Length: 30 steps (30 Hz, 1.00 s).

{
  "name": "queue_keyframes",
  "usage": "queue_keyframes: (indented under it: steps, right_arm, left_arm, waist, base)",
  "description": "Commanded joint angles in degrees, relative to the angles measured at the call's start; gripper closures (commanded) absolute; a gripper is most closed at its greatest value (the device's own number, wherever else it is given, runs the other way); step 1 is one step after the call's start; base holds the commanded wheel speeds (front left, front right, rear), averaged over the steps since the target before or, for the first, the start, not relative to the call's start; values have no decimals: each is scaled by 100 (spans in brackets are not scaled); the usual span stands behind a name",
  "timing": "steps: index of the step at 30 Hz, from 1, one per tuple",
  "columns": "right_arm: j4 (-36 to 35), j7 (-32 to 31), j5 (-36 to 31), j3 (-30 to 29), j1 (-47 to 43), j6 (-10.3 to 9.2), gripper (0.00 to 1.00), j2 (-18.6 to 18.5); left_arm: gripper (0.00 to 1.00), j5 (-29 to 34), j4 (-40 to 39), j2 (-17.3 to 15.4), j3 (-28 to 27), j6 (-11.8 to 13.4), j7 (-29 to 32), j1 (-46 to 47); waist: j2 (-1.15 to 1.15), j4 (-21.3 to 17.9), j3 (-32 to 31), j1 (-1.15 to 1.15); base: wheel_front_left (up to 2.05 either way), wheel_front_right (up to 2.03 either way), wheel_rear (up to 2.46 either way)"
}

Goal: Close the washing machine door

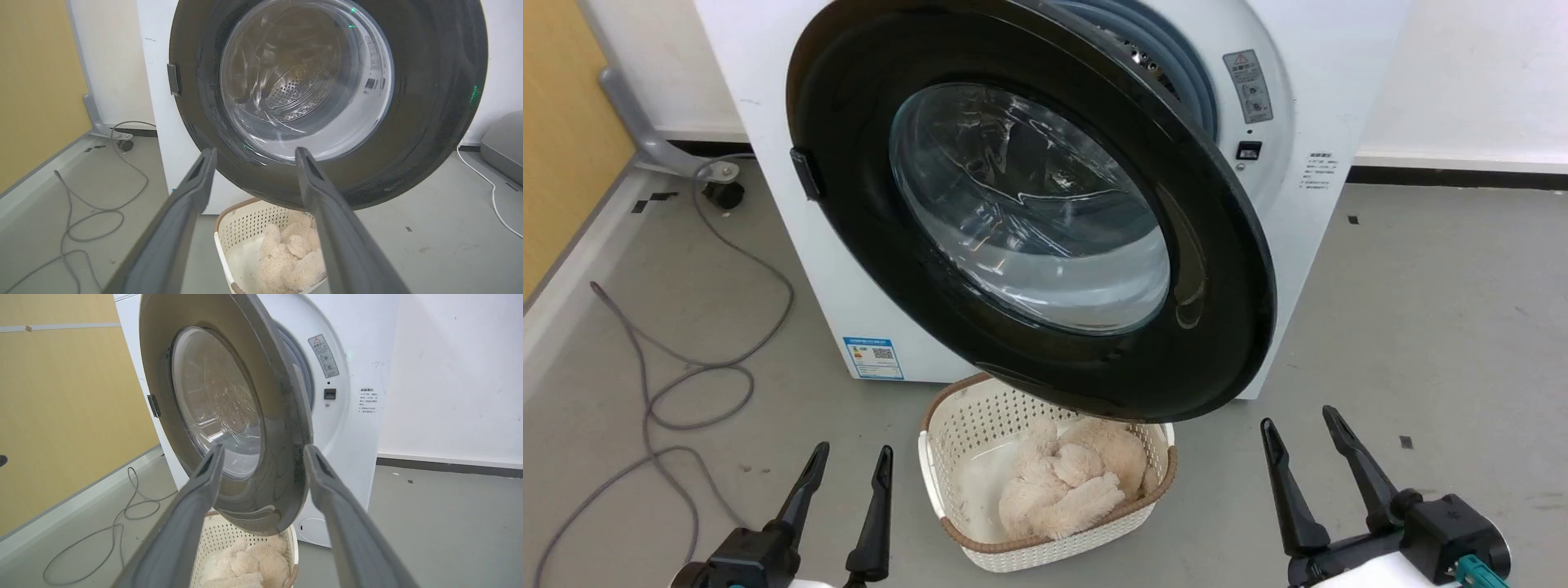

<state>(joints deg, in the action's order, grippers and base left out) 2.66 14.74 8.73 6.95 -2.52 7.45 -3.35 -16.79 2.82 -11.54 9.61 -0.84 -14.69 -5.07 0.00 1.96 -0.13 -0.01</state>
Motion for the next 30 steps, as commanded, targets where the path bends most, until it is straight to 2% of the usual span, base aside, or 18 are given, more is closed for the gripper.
queue_keyframes:
  steps: [1, 4, 5, 6, 14, 21, 30]
  right_arm:
    - [15, 26, 31, 8, -87, 3, 0, -18]
    - [73, 26, 46, 55, -75, 3, 0, -40]
    - [105, 26, 49, 74, -61, 3, 59, -59]
    - [112, 26, 68, 114, -35, 3, 100, -87]
    - [192, 26, 212, 687, 395, 3, 100, -590]
    - [417, -5, 472, 1122, 1227, 3, 100, -1263]
    - [907, -390, 1024, 1082, 2393, 3, 100, -1989]
  left_arm:
    - [0, 68, -38, 42, -56, -36, -30, -66]
    - [0, 176, -64, 150, -162, -80, -30, -64]
    - [0, 207, -60, 181, -190, -101, -30, -60]
    - [0, 237, -55, 209, -216, -120, -30, -55]
    - [0, 427, -43, 410, -344, -296, -30, 118]
    - [0, 558, -68, 550, -403, -415, -30, 323]
    - [0, 648, -88, 673, -462, -536, -30, 677]
  waist:
    - [0, 24, 7, 1]
    - [0, 71, 21, 1]
    - [0, 93, 29, 1]
    - [0, 115, 49, 1]
    - [0, 376, 395, 1]
    - [0, 614, 815, 1]
    - [0, 890, 1334, 1]
  base:
    - [0, 0, 0]
    - [0, 0, 0]
    - [0, 0, 0]
    - [0, 0, 0]
    - [0, 0, 0]
    - [0, 0, 0]
    - [0, 0, 0]
